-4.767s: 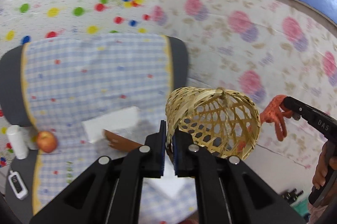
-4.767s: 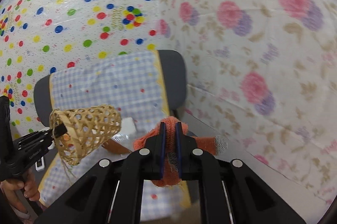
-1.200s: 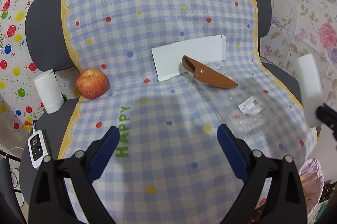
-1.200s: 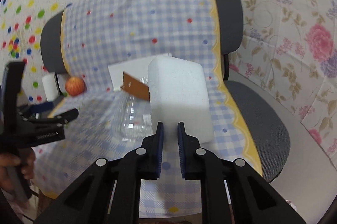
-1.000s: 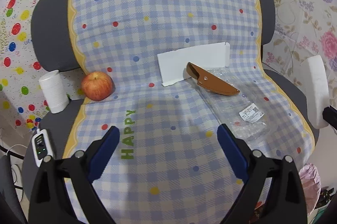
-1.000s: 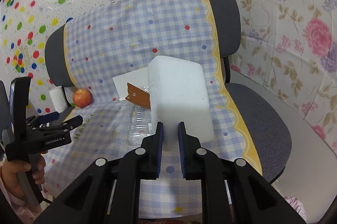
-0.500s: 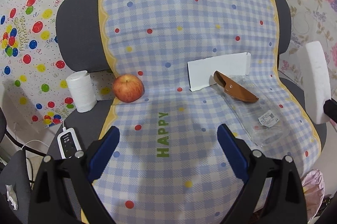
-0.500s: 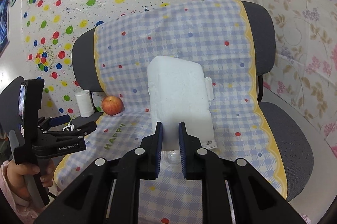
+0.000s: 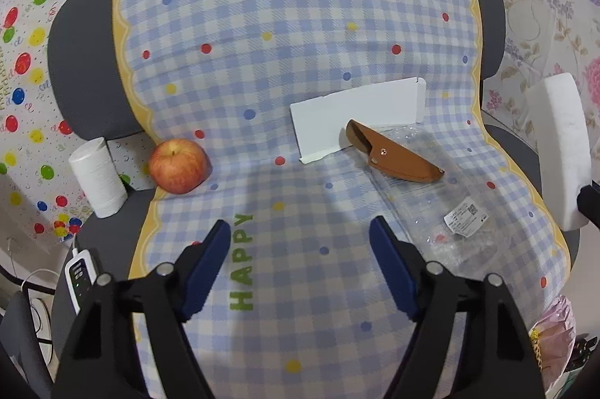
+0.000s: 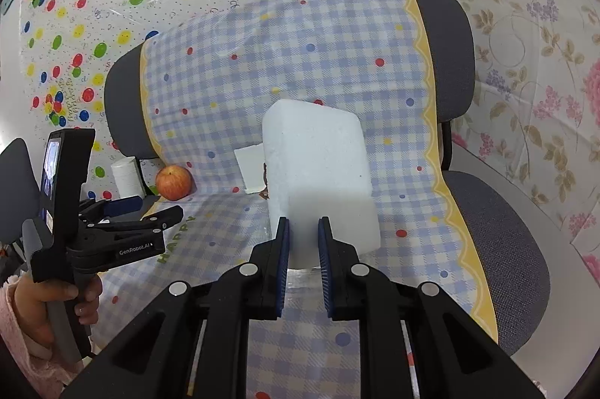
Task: Collect trash
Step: 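Grasp the white foam block with the right tool and lift it, then grasp the brown knife sheath with the left tool while the right tool holds the foam block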
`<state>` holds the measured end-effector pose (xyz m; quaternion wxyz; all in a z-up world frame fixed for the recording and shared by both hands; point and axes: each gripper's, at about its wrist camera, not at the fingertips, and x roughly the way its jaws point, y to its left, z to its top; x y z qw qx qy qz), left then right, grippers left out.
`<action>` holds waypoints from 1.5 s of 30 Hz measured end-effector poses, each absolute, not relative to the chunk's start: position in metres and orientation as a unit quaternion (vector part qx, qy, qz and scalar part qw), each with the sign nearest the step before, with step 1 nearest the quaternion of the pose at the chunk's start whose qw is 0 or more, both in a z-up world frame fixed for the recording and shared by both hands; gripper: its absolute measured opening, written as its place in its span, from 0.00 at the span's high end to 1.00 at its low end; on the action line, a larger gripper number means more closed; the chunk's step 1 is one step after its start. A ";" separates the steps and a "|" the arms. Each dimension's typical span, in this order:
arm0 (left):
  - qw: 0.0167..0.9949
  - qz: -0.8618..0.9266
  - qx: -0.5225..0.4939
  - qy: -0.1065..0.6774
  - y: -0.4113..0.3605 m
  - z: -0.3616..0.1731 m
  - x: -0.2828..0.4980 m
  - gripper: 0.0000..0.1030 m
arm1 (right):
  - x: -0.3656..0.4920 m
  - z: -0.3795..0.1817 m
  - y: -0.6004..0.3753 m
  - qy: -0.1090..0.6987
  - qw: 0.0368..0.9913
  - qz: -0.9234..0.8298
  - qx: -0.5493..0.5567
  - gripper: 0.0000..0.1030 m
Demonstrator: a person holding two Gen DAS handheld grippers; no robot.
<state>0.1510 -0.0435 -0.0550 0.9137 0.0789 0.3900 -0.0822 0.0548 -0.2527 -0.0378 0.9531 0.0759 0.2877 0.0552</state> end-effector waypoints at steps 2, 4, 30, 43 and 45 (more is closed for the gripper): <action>0.912 -0.089 0.083 0.391 -0.050 -0.056 0.157 0.30 | 0.061 -0.041 -0.256 0.292 0.952 0.051 0.078 0.84; 0.911 -0.097 0.086 0.391 -0.055 -0.057 0.162 0.34 | 0.067 -0.044 -0.260 0.298 0.950 0.049 0.079 0.84; 0.875 -0.160 0.067 0.451 -0.127 -0.114 0.282 0.28 | 0.074 -0.073 -0.300 0.328 0.941 0.000 0.085 0.83; 0.894 -0.154 0.043 0.419 -0.124 -0.105 0.287 0.69 | 0.070 -0.079 -0.306 0.332 0.938 -0.008 0.098 0.82; 0.897 -0.157 0.035 0.412 -0.119 -0.096 0.279 0.90 | 0.066 -0.078 -0.306 0.330 0.939 -0.010 0.099 0.82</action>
